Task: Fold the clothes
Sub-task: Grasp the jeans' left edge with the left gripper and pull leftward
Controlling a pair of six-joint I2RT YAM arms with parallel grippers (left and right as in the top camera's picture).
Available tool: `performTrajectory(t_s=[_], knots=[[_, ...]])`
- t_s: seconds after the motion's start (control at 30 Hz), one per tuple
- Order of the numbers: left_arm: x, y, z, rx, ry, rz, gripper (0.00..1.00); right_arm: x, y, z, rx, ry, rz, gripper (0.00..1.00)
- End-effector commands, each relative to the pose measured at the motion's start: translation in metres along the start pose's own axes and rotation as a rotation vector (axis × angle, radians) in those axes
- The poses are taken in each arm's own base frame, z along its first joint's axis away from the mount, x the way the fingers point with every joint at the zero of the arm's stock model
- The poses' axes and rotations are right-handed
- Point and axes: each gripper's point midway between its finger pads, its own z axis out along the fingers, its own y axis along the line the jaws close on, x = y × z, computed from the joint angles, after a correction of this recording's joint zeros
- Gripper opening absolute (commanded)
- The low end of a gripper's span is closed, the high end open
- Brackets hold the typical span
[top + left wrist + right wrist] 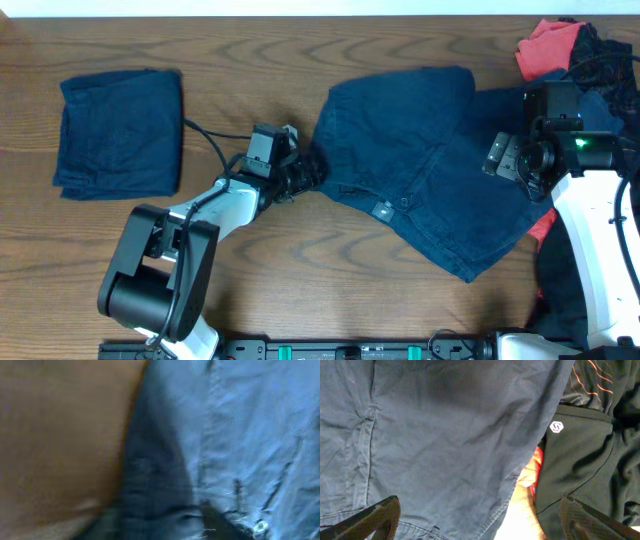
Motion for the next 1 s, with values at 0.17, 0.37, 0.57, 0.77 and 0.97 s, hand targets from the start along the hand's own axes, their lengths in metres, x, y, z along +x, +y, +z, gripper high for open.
performTrajectory(t_s=[0.17,0.37,0.57,0.77,0.97], knots=[[0.007,0.036,-0.011,-0.089,0.038,-0.054,0.06,-0.002,-0.006,-0.002,0.015,-0.005,0.021,0.99],[-0.083,0.066,-0.103,-0.151,-0.230,-0.102,0.06,-0.004,-0.020,0.001,0.039,0.005,0.058,0.99],[-0.171,0.047,-0.228,-0.112,-0.540,-0.112,0.46,-0.003,-0.020,0.002,0.020,0.018,0.053,0.99],[-0.111,0.044,-0.226,-0.144,-0.312,-0.214,0.98,0.003,-0.006,0.001,-0.063,0.051,-0.008,0.99],[-0.004,0.069,-0.203,-0.301,0.082,-0.355,0.98,0.018,0.025,-0.004,-0.257,0.121,-0.146,0.99]])
